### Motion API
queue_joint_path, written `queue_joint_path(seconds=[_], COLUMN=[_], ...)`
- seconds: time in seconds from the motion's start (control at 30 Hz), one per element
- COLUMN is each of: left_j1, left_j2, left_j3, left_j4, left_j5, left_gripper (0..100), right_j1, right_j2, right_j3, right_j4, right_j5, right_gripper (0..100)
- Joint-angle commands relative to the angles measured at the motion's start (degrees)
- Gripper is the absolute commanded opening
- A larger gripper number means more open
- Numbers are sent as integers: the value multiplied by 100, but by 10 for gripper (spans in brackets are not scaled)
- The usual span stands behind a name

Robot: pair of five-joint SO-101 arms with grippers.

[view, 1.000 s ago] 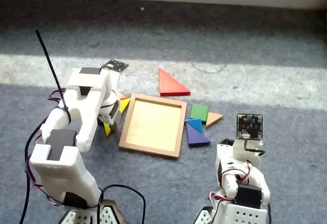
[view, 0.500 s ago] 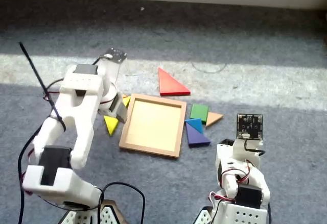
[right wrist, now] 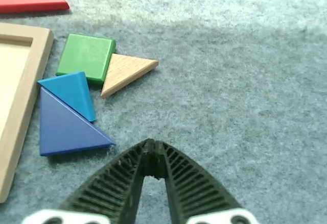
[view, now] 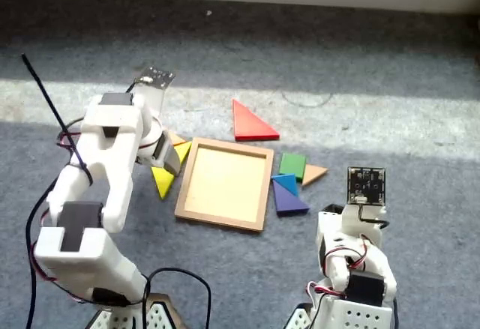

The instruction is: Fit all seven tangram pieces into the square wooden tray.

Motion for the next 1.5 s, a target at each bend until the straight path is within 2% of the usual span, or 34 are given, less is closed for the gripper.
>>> queue_joint_path(seconds=[0.0, 0.23, 0.43, 0.6, 1.0, 1.47], left_j1=[-31, 48, 57, -48, -338, 31], left_j2=[673, 1095, 769, 435, 1244, 1385], left_j3=[-699, -1051, -1209, -1226, -1376, -1385], left_j4=[-62, -44, 457, 431, 97, 97], left_j5=[-9, 9, 0, 0, -229, -246], left_gripper=[295, 294, 294, 295, 295, 291], right_j1=[40, 40, 40, 40, 40, 40], right_j2=[-66, -66, -66, -66, -66, -66], right_j3=[-22, -22, -22, -22, -22, -22], right_j4=[-127, -136, -136, -136, -136, -136], right_j5=[-26, -26, -26, -26, -26, -18], right_gripper=[24, 24, 24, 24, 24, 24])
